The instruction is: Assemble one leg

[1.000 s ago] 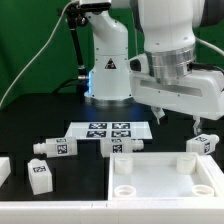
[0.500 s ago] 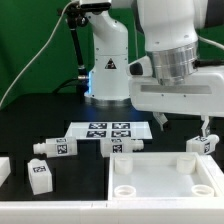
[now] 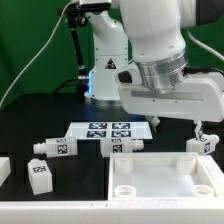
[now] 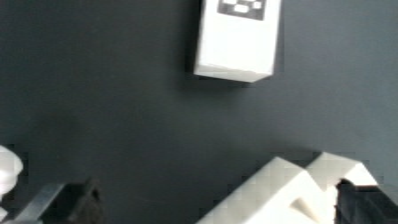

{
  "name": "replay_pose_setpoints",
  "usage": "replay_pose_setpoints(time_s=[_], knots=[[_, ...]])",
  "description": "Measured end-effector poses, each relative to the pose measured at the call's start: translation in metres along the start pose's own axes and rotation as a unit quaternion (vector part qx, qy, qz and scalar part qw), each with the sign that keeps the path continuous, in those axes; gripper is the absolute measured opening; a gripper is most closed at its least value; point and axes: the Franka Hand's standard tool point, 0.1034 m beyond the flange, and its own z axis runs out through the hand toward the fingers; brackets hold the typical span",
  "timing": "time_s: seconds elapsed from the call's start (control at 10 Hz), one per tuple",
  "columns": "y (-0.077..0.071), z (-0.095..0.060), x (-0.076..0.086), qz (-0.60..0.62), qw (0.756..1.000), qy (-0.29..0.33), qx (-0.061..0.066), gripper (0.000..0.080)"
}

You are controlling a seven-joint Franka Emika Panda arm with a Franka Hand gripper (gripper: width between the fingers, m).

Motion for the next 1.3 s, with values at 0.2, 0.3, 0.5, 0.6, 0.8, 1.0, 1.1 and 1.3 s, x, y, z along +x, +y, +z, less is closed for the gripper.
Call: replay_pose_setpoints(time_s=[0.2, 0.3, 0.5, 0.6, 0.8, 1.0, 1.1, 1.3], knots=[[-0.011, 0.001, -0.003, -0.018, 0.999, -0.026, 0.014, 0.0649], [-0.013, 0.003, -0.012, -0.012, 0.998, -0.060, 0.015, 0.0649], [-0.012, 0.003, -0.009, -0.002, 0.990, -0.141, 0.005, 0.0649], [-0.009, 0.004, -0.010, 0.002, 0.986, -0.165, 0.003, 0.0649], [-0.004, 0.012, -0.016, 0.026, 0.966, -0.258, -0.017, 0.0649], [-0.016, 0.022, -0.012, 0.056, 0.960, -0.272, -0.028, 0.0649], [-0.016, 0.026, -0.014, 0.068, 0.958, -0.276, -0.034, 0.0649], [-0.014, 0.040, -0.018, 0.075, 0.955, -0.283, -0.041, 0.0649]])
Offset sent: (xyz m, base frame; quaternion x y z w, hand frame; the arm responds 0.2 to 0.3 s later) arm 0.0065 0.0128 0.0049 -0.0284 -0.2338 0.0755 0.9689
